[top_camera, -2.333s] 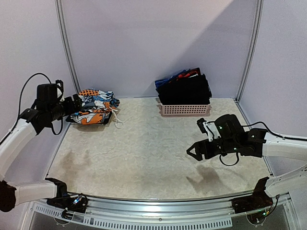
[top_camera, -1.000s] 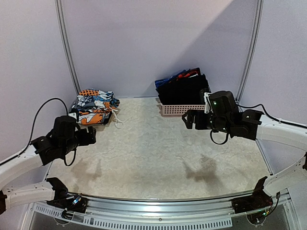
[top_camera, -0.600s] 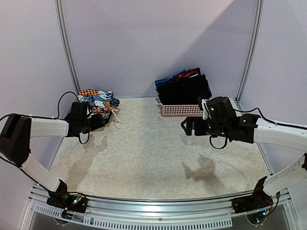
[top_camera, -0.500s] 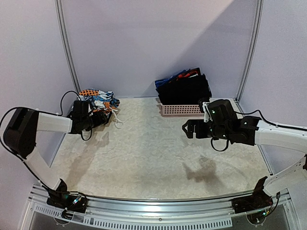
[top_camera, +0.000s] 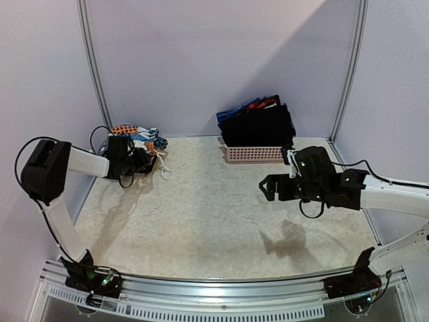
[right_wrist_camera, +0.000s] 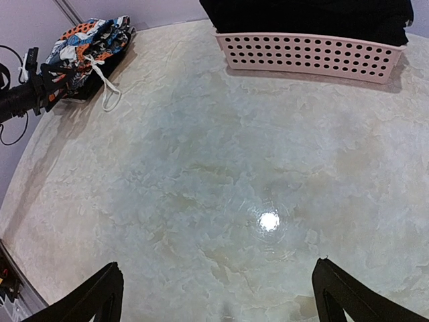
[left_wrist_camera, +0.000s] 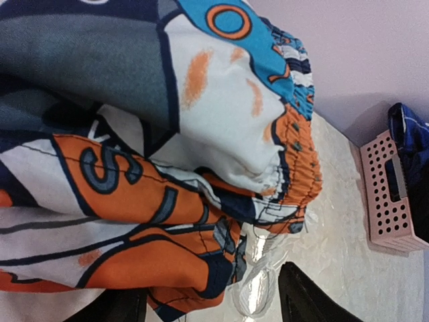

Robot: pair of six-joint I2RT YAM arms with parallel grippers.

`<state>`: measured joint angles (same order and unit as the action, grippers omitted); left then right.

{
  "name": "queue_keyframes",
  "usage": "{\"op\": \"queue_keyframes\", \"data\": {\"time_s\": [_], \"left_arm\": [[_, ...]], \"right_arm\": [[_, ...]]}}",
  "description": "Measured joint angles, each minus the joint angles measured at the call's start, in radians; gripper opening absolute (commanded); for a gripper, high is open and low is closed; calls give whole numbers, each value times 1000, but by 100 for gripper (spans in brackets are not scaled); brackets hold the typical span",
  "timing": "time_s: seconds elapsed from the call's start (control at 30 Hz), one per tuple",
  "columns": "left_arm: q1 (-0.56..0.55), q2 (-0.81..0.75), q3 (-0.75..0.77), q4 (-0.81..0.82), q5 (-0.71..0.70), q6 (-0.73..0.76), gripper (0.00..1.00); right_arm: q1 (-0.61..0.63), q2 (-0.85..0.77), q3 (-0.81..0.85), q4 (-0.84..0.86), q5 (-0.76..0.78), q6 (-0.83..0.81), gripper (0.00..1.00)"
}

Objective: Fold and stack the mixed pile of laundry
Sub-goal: Adjust the square-folded shorts at the corner of the board.

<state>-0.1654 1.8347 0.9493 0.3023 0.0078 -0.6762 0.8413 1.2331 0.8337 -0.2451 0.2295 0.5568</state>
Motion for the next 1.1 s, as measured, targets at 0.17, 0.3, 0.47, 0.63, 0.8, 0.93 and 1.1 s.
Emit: {"op": "queue_keyframes", "data": {"time_s": [0.17,0.3,0.47,0.63,0.8,0.93,1.1], "left_arm": [[-37,17,101,-126,-97,42,43],[-69,38,179,-206,-182,102,36],[-80,101,284,-317,-232,161,47],[-97,113,299,-385,-284,211,53],[-146,113,329,-453,-358,300,73],[-185,112,341,-494,-422,377,73],[-208,121,386,-590,-496,457,66]], "right_arm": [[0,-4,-22,1,0,0,99],[0,-24,-43,0,0,0,99],[0,-54,-54,2,0,1,99],[0,-75,-76,3,1,0,99],[0,-82,-83,3,0,0,99],[0,-85,-92,5,0,0,99],[0,-88,-97,6,-1,0,99]]}}
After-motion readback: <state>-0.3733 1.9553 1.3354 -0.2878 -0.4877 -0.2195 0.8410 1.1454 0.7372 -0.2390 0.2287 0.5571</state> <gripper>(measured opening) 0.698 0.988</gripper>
